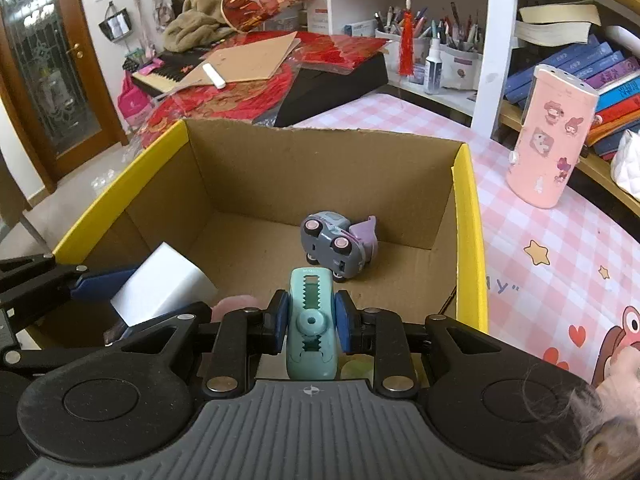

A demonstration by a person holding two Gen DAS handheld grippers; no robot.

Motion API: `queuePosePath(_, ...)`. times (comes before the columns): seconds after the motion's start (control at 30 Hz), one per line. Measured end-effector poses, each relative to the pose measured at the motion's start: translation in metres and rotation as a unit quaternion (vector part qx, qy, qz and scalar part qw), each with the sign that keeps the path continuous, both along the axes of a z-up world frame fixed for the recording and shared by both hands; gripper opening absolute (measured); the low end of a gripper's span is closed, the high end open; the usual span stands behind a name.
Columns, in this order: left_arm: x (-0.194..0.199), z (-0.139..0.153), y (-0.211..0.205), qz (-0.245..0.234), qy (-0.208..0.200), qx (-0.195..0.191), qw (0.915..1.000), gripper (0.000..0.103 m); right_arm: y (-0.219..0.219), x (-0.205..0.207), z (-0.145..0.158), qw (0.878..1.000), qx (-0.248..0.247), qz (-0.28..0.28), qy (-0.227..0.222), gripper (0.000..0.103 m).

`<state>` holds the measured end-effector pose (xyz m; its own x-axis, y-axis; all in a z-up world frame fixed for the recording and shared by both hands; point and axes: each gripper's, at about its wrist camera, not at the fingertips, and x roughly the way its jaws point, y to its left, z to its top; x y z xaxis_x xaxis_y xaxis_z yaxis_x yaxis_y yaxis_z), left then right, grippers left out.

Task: Organize objects
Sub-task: 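Open the left gripper in the box while the right releases the green clip, then withdraw both open grippers from the box back toward the mat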

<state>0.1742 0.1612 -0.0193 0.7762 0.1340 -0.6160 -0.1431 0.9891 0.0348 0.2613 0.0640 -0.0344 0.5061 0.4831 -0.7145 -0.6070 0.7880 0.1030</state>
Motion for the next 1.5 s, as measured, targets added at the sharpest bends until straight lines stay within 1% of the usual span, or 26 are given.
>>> queuePosePath(0.03, -0.001, 0.003, 0.0, -0.002, -0.006, 0.0, 1.0, 0.048, -0.002, -0.001, 0.003, 1.0, 0.009, -0.005, -0.004, 0.025)
queuePosePath(0.07, -0.002, 0.006, 0.0, -0.002, -0.012, 0.0, 0.9999, 0.05, -0.005, -0.003, 0.006, 1.0, 0.015, -0.009, -0.009, 0.028)
queuePosePath(0.1, -0.003, 0.009, 0.0, 0.0, -0.018, 0.0, 0.9998, 0.051, -0.006, -0.004, 0.009, 1.0, 0.02, -0.014, -0.013, 0.032)
queuePosePath(0.23, -0.013, 0.02, 0.004, 0.008, -0.039, -0.006, 0.9992, 0.052, -0.016, -0.013, 0.024, 0.998, 0.043, -0.034, -0.037, 0.033)
queuePosePath(0.33, -0.024, 0.029, 0.008, 0.016, -0.054, -0.009, 0.9983, 0.059, -0.025, -0.023, 0.036, 0.995, 0.059, -0.055, -0.058, 0.035)
queuePosePath(0.47, -0.041, 0.038, 0.012, 0.025, -0.071, -0.014, 0.997, 0.064, -0.034, -0.042, 0.049, 0.99, 0.067, -0.083, -0.091, 0.042)
queuePosePath(0.63, -0.066, 0.043, 0.015, 0.029, -0.082, -0.016, 0.9961, 0.066, -0.046, -0.071, 0.056, 0.985, 0.073, -0.107, -0.111, 0.043)
queuePosePath(0.8, -0.089, 0.04, 0.015, 0.028, -0.075, -0.014, 0.9967, 0.068, -0.054, -0.101, 0.055, 0.984, 0.069, -0.12, -0.11, 0.044)
queuePosePath(0.87, -0.098, 0.037, 0.014, 0.028, -0.07, -0.015, 0.9971, 0.072, -0.056, -0.113, 0.052, 0.984, 0.064, -0.125, -0.107, 0.044)
queuePosePath(1.03, -0.12, 0.029, 0.013, 0.028, -0.057, -0.019, 0.9978, 0.074, -0.057, -0.142, 0.042, 0.985, 0.05, -0.133, -0.099, 0.045)
queuePosePath(1.1, -0.127, 0.026, 0.011, 0.026, -0.051, -0.018, 0.9982, 0.076, -0.057, -0.153, 0.037, 0.985, 0.044, -0.136, -0.097, 0.047)
queuePosePath(1.17, -0.134, 0.023, 0.009, 0.024, -0.045, -0.016, 0.9985, 0.08, -0.058, -0.164, 0.033, 0.984, 0.04, -0.141, -0.098, 0.049)
queuePosePath(1.5, -0.164, 0.011, 0.004, 0.017, -0.024, -0.014, 0.9995, 0.082, -0.064, -0.203, 0.016, 0.981, 0.016, -0.172, -0.093, 0.057)
